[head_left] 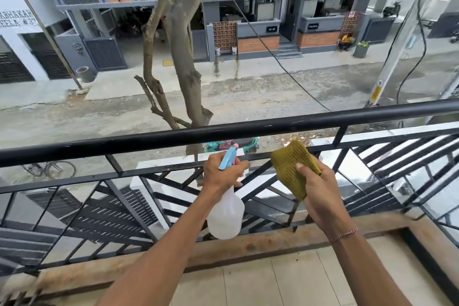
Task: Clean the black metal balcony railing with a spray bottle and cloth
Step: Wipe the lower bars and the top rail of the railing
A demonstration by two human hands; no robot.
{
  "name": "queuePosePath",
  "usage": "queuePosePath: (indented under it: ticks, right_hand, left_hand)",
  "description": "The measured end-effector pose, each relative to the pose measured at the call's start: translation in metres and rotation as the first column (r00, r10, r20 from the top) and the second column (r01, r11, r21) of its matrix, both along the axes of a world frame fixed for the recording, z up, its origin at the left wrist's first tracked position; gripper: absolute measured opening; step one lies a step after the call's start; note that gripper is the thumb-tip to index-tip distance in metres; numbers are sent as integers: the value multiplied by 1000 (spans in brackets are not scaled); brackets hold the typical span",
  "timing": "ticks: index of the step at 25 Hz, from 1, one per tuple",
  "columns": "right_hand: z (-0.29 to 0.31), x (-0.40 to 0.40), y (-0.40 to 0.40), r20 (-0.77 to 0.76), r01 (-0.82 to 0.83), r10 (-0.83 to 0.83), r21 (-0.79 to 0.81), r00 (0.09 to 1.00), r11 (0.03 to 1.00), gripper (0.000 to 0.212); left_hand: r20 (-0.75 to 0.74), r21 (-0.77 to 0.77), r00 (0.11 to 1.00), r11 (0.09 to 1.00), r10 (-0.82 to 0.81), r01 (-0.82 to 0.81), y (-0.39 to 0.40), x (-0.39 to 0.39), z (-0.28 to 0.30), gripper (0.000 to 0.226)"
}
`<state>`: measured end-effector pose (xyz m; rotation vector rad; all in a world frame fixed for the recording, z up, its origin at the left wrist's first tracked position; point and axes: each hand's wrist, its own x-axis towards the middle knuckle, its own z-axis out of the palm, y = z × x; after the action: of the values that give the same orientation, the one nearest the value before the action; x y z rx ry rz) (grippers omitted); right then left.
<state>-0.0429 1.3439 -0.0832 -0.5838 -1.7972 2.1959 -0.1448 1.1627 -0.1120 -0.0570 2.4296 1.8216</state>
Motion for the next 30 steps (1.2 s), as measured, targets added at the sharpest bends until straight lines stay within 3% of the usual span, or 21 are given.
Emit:
queuePosePath:
  ticks: [9, 13, 17, 21, 26, 30]
  right_hand:
    - [-2, -16, 47, 9, 98, -98, -4, 995, 995, 25]
    - [-1, -29, 67, -4, 125, -125, 20, 992, 992, 24]
    - [-6, -41, 89, 14, 149, -149, 13, 989, 989, 24]
    - [-7, -46, 112, 22, 143, -143, 8, 990, 990, 23]
    - [-10, -52, 160, 6, 111, -111, 5, 994, 994, 24]
    - [-7, -52, 209, -10, 39, -38, 32, 999, 999, 26]
  left_hand:
    - [-8, -88, 999, 996, -36, 35, 67, -20, -12, 20]
    - [-23, -22, 994, 994, -110, 109, 91, -28, -19, 14]
    - [-43, -21, 991, 992, -129, 128, 115, -35, -21, 24]
    - [-63, -89, 991, 990, -114, 108, 140, -36, -23, 35]
    - [-37, -72, 994, 992, -105, 102, 186, -34, -27, 16]
    - [-62, -128, 998, 992, -5, -3, 232, -25, -31, 30]
